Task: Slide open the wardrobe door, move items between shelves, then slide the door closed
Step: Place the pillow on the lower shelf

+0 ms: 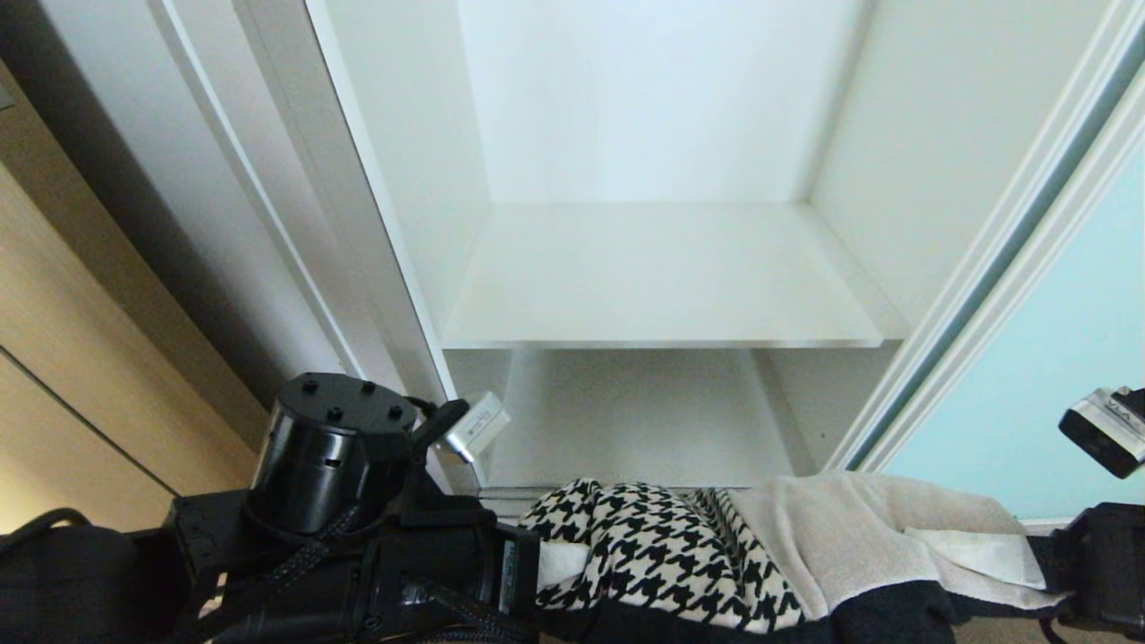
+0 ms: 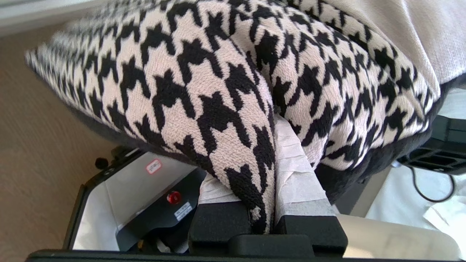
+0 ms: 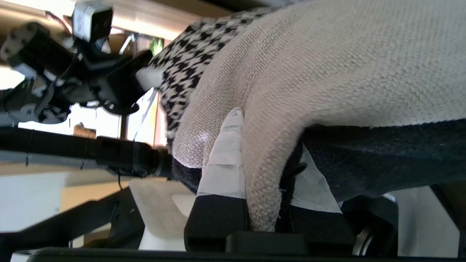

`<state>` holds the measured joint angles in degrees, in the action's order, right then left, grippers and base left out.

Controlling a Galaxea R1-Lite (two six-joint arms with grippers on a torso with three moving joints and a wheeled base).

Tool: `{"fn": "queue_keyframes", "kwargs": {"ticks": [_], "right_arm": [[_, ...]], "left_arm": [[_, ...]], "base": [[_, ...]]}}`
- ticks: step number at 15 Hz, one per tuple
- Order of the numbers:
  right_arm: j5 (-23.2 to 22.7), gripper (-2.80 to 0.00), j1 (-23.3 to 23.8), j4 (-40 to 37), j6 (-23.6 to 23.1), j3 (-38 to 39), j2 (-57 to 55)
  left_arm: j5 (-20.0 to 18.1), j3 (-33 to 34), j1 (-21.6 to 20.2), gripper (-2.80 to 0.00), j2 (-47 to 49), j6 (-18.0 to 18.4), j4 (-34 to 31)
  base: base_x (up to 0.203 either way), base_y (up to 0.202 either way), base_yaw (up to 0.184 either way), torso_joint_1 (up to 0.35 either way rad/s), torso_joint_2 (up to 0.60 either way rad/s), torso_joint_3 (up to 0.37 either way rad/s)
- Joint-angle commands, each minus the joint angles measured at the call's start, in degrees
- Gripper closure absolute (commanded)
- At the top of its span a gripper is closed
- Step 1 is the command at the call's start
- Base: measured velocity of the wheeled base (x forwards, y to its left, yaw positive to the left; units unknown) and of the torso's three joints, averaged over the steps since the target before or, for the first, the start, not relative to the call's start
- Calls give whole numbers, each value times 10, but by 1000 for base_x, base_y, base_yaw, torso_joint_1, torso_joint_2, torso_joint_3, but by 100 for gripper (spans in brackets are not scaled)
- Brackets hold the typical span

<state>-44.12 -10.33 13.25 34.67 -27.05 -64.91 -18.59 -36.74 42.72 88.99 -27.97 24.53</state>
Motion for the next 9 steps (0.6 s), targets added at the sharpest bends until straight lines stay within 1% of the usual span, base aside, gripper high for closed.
{"fn": "queue_keyframes", "kwargs": {"ticks": [1,2,3,5,9], "right_arm": [[-1,0,-7,1,2,1,-8],[-1,0,-7,1,2,-1,-12],[0,0,-7,2,2,-2,-14],[-1,0,-7,5,2,-1,-20],[1,0,-8,5,2,-6,-14]], "left_arm": [[-1,1,0,0,12,-2,1],[0,0,0,0,15,-2,2],[0,-1,-1,0,18,-2,5],[0,4,-2,0,22,-2,16],[0,4,-2,0,18,-2,18]], "base": [[0,0,0,0,0,0],[-98,0,-5,6,-2,-2],[-172,0,0,12,2,2],[-199,0,-3,-5,2,3],[-198,0,0,1,0,2]]}}
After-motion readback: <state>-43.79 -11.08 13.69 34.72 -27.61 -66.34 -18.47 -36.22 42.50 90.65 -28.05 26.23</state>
